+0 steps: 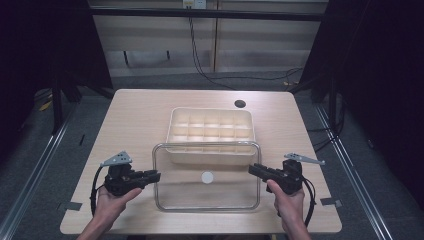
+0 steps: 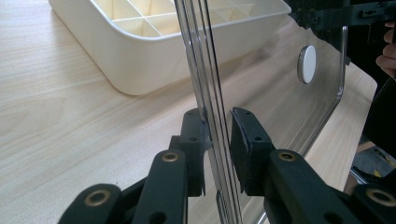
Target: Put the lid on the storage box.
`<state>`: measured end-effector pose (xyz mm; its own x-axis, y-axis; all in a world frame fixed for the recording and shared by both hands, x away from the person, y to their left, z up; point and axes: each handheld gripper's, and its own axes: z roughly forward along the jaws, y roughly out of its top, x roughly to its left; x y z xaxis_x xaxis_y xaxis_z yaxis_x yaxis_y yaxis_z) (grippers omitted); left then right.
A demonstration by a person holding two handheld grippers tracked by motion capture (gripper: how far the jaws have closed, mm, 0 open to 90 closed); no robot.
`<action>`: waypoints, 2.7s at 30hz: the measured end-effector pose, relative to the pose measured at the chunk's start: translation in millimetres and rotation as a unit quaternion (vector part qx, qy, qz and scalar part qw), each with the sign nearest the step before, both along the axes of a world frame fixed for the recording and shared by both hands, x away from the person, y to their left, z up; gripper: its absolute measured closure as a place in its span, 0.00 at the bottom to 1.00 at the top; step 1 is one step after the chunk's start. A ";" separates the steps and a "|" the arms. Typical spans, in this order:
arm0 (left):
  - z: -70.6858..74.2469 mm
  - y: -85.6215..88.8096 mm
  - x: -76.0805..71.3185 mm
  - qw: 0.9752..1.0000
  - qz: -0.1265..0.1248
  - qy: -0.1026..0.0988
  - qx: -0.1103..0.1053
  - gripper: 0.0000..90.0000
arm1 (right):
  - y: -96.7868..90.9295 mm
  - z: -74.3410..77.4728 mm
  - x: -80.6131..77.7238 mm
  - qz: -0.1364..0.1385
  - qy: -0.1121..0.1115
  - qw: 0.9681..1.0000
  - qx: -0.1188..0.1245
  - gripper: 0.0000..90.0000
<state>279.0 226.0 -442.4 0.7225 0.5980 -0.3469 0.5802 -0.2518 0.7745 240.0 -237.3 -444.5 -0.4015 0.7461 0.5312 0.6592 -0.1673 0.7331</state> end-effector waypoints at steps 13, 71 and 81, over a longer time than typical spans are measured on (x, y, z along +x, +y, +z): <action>17.9 -4.6 8.9 1.000 0.008 -0.017 -0.019 0.84 | -4.7 20.0 8.8 -0.011 -0.019 1.000 0.005 0.75; 76.9 -17.3 92.6 0.998 0.054 -0.035 -0.029 0.85 | -11.6 65.8 96.6 -0.033 -0.031 0.999 0.026 0.75; 81.9 -25.7 108.1 0.998 0.057 -0.037 -0.015 0.84 | -17.5 67.3 111.1 -0.041 -0.027 0.998 0.028 0.75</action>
<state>387.1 200.4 -360.5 0.6746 0.6680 -0.3141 0.5452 -0.1640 0.8221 351.1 -254.7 -377.2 -0.3693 0.7478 0.5517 0.6006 -0.2610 0.7558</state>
